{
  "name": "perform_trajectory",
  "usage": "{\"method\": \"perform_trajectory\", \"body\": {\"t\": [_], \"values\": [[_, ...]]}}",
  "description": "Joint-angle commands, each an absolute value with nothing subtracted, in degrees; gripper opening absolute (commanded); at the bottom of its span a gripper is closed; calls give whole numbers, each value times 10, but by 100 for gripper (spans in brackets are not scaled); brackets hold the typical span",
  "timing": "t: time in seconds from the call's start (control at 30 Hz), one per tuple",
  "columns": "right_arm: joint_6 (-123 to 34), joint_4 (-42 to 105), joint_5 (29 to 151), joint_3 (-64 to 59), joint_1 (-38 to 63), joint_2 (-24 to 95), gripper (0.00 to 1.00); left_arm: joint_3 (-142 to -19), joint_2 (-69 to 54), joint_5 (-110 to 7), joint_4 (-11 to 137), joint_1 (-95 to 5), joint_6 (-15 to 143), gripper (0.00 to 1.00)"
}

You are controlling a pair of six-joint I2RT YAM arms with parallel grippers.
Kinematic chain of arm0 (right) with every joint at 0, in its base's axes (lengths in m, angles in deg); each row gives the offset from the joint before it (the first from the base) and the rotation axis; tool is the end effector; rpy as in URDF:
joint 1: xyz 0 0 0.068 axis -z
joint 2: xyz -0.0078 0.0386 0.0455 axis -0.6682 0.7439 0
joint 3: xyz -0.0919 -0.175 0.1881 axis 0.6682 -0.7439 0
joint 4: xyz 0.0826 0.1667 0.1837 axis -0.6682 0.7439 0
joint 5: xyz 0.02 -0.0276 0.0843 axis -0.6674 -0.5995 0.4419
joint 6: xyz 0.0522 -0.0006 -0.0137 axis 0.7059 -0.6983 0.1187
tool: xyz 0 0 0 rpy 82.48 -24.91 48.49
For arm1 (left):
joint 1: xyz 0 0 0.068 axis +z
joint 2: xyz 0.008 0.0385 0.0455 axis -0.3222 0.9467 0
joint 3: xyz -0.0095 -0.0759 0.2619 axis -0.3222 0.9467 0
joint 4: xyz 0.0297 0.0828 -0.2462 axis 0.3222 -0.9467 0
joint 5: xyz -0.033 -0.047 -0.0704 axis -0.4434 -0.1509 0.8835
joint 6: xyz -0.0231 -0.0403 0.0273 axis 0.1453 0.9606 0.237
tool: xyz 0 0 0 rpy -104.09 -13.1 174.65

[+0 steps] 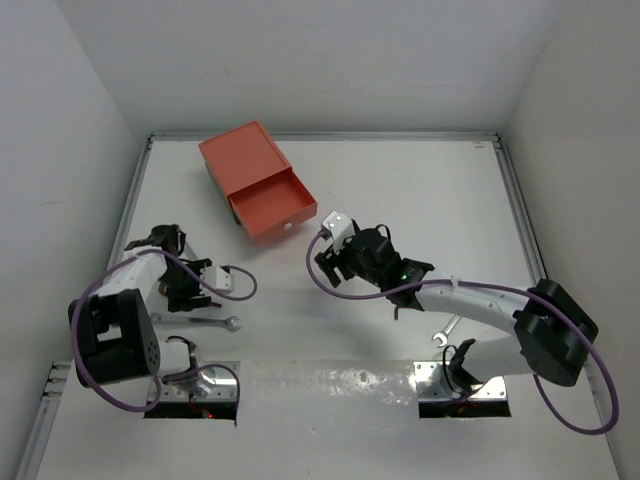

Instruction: Sort the tools into containers

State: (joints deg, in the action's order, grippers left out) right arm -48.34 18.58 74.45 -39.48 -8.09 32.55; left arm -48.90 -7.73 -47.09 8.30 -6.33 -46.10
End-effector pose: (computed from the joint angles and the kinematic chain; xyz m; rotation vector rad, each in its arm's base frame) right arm 0.1904 0.2195 0.2146 -0.7384 1.9262 0.4395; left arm 0.1899 0.0341 0.1703 1.9969 2.1458 -0.1229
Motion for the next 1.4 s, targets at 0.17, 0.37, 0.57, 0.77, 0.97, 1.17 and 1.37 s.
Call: {"method": "perform_trajectory", "body": {"t": [0.17,0.37,0.57,0.77,0.97,1.17,1.37], "values": [[-502,144,717,-438,-83,290,74,-455,-73,-438,138,-61,-536,59],[-497,141,721,-447,-83,300,75,-440,-41,-452,191,-61,-513,46],[-497,138,715,-447,-83,308,75,-406,-34,-483,189,-57,-529,40],[-498,154,715,-435,-83,317,75,-403,-23,-465,185,-56,-536,0],[-506,158,697,-435,-84,314,76,-437,4,-448,129,-57,-506,0],[-501,161,698,-433,-83,314,76,-531,29,-393,47,-25,-454,0],[-493,161,703,-422,-84,317,76,-491,-42,-404,33,-24,-527,0]]}}
